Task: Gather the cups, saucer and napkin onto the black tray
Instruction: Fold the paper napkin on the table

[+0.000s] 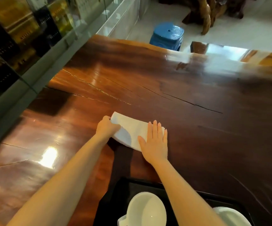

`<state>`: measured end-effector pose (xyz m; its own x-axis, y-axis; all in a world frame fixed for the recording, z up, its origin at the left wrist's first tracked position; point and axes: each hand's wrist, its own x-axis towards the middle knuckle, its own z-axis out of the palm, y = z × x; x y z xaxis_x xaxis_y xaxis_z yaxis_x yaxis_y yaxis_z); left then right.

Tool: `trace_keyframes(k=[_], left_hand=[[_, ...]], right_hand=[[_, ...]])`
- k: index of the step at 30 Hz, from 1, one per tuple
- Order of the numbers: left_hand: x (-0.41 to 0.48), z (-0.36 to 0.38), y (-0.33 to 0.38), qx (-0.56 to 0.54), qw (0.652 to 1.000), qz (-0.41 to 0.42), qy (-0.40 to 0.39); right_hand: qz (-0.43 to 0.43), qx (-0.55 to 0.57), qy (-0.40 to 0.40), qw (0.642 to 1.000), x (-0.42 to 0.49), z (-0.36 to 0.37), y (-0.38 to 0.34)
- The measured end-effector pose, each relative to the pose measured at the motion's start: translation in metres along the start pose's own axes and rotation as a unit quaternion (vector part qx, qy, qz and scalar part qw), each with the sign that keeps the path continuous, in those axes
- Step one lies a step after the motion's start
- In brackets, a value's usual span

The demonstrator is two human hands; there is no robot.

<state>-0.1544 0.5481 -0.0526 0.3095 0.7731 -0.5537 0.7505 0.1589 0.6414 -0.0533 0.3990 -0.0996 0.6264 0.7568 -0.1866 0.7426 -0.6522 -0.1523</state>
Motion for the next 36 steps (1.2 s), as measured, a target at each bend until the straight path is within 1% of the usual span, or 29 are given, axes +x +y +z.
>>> trace_keyframes(k=[2, 4, 6, 7, 8, 11, 12, 15, 16, 17, 19, 20, 21, 22, 23, 24, 25, 26, 28, 29, 30, 32, 33, 36], left_hand=[[-0.003, -0.007, 0.003, -0.064, 0.997, 0.018, -0.046], [-0.013, -0.01, 0.005, -0.081, 0.994, 0.062, -0.046], [-0.02, -0.013, 0.004, -0.084, 0.991, 0.096, -0.04], [-0.022, -0.014, 0.004, -0.076, 0.99, 0.109, -0.041], [-0.023, -0.016, 0.003, -0.062, 0.99, 0.122, -0.043], [-0.022, -0.017, 0.004, -0.005, 0.986, 0.166, -0.034], [-0.022, -0.016, 0.005, 0.013, 0.984, 0.177, -0.026], [-0.026, -0.012, 0.012, 0.053, 0.978, 0.201, 0.008], [-0.029, -0.009, 0.014, 0.061, 0.976, 0.209, 0.018], [-0.034, -0.007, 0.015, 0.066, 0.973, 0.219, 0.027], [-0.047, 0.003, 0.014, 0.066, 0.967, 0.243, 0.039], [-0.053, 0.009, 0.012, 0.063, 0.963, 0.257, 0.044], [-0.059, 0.016, 0.009, 0.059, 0.959, 0.274, 0.048], [-0.065, 0.023, 0.006, 0.057, 0.952, 0.295, 0.052], [-0.07, 0.029, 0.003, 0.062, 0.944, 0.319, 0.054], [-0.075, 0.035, 0.0, 0.072, 0.936, 0.341, 0.054], [-0.077, 0.041, -0.004, 0.081, 0.93, 0.355, 0.049], [-0.079, 0.046, -0.01, 0.087, 0.928, 0.359, 0.037], [-0.081, 0.056, -0.02, 0.11, 0.926, 0.362, 0.004], [-0.081, 0.059, -0.024, 0.145, 0.915, 0.376, -0.017], [-0.081, 0.063, -0.028, 0.191, 0.896, 0.399, -0.033], [-0.079, 0.066, -0.035, 0.269, 0.853, 0.447, -0.036], [-0.079, 0.066, -0.038, 0.295, 0.839, 0.457, -0.028], [-0.079, 0.065, -0.047, 0.349, 0.821, 0.453, -0.007]], right_hand=[[0.051, 0.025, 0.001, 0.998, -0.012, 0.001, -0.013], [0.099, 0.041, -0.01, 0.994, -0.021, 0.001, -0.027], [0.123, 0.02, -0.032, 0.992, -0.019, -0.004, -0.036], [0.116, -0.006, -0.036, 0.993, -0.016, -0.01, -0.038], [0.092, -0.028, -0.028, 0.995, -0.012, -0.015, -0.037], [-0.037, -0.033, 0.012, 0.999, -0.001, -0.023, -0.03], [-0.064, -0.02, 0.016, 0.998, -0.001, -0.023, -0.029], [-0.084, 0.001, 0.003, 0.996, 0.001, -0.021, -0.025], [-0.084, 0.022, -0.012, 0.996, 0.006, -0.023, -0.023], [-0.073, 0.072, -0.033, 0.994, 0.011, -0.029, -0.019], [-0.024, 0.217, -0.068, 0.974, 0.025, -0.042, -0.008], [0.012, 0.289, -0.08, 0.954, 0.03, -0.05, -0.002], [0.056, 0.361, -0.103, 0.925, 0.035, -0.059, 0.001], [0.096, 0.429, -0.137, 0.888, 0.037, -0.066, 0.004], [0.121, 0.48, -0.17, 0.852, 0.038, -0.071, 0.008], [0.123, 0.506, -0.198, 0.83, 0.037, -0.075, 0.013], [0.11, 0.512, -0.213, 0.825, 0.035, -0.076, 0.018], [0.095, 0.512, -0.217, 0.826, 0.034, -0.076, 0.023], [0.072, 0.496, -0.208, 0.84, 0.031, -0.073, 0.032], [0.069, 0.478, -0.2, 0.853, 0.029, -0.071, 0.036], [0.071, 0.453, -0.193, 0.867, 0.026, -0.068, 0.039], [0.07, 0.395, -0.186, 0.897, 0.021, -0.061, 0.044], [0.064, 0.37, -0.184, 0.908, 0.018, -0.058, 0.045], [0.032, 0.325, -0.165, 0.931, 0.013, -0.052, 0.048]])
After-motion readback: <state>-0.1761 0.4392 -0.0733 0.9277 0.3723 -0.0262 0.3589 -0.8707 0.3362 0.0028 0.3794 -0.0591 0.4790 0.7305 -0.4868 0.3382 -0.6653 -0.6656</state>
